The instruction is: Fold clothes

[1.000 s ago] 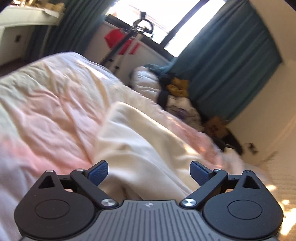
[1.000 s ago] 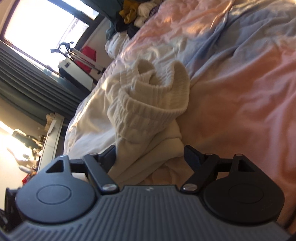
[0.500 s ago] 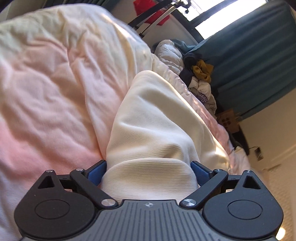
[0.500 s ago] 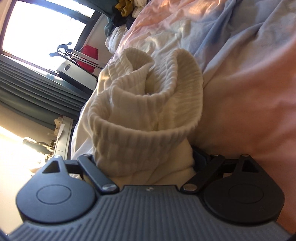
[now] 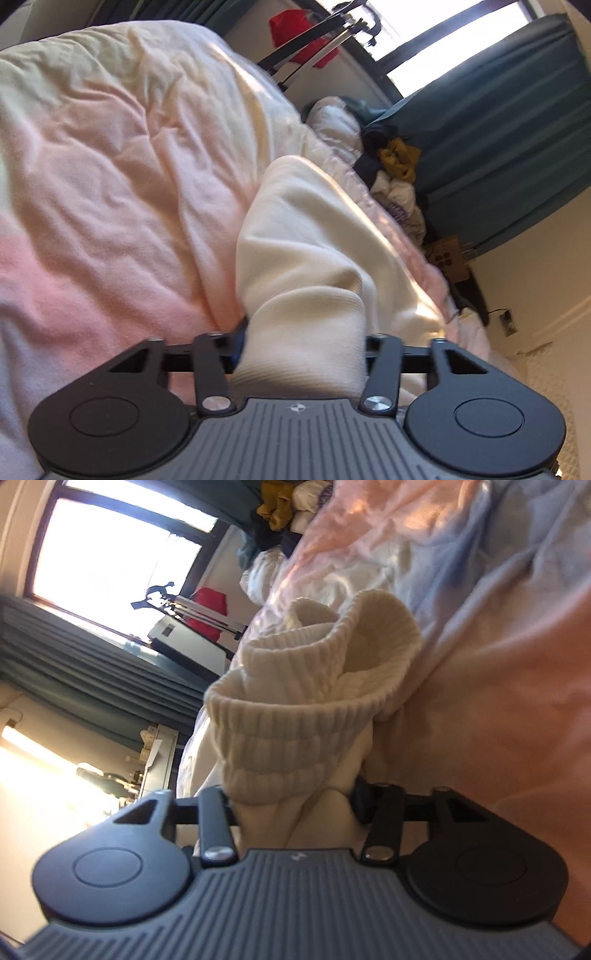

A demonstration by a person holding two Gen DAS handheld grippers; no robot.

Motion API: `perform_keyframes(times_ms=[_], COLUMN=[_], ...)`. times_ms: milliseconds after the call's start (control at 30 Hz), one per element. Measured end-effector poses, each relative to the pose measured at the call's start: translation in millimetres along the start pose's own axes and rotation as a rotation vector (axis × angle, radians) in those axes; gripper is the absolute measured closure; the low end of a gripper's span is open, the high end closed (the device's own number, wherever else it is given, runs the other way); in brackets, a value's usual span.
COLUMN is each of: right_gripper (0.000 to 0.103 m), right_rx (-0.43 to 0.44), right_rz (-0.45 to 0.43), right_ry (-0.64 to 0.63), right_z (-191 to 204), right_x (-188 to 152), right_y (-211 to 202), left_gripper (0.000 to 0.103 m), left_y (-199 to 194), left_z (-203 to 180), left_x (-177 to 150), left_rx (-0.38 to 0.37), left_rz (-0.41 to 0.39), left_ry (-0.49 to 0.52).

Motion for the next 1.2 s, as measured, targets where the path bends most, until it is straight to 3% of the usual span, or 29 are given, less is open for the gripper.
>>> perform_keyframes(times_ms=[267,400,533,700,933,1100,1200], right_gripper=[0.066,0.066,0.066,0.066,0.066,0.066,0.066], right_rx=[0.093,0.147,0.162,0.12,-0.021,-0.109,-0.152], right_rz=[-0.058,-0.112,-0.188,-0.315,-0.495,-0.598,-0.605], right_ry=[-0.082,-0.101,-0.11,-0.105,-0.057,-0.007,0.029], right_z=[49,71,76,42,-44,-113,-150], right_x=[1,11,32,70,135,168,180], right_y=[-46,-91,-149,-233,-343,-389,-393], left_gripper=[0.069,0.069,0.069,0.069,0.069,0.069,0.069], left_y=[-48,-63,-47,18,157,239,270], left_z=[-43,-91,-157,-248,-366,-411,-418], left_x=[1,-4,-20,-61,-142,-203,-218], left_rx=[-0.086,-0.135,-0.205,-0.292,-0.396,-0.426,-0.432], left_rz=[-0.062,-0.064,-0.038,0.043,0.236,0.336,0.332], left_ry=[-0.005,0.035,0.1,0.178,0.256,0.312,0.348])
Point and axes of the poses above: each gripper's, at about its wrist camera, not at the fingertips, and y roughly the way its jaws point, z to its left, x to its top, the point moved 5 cm from there along y, roughly the way its jaws point, and after that the axes turned 10 degrees about z, right-handed, at the moved point
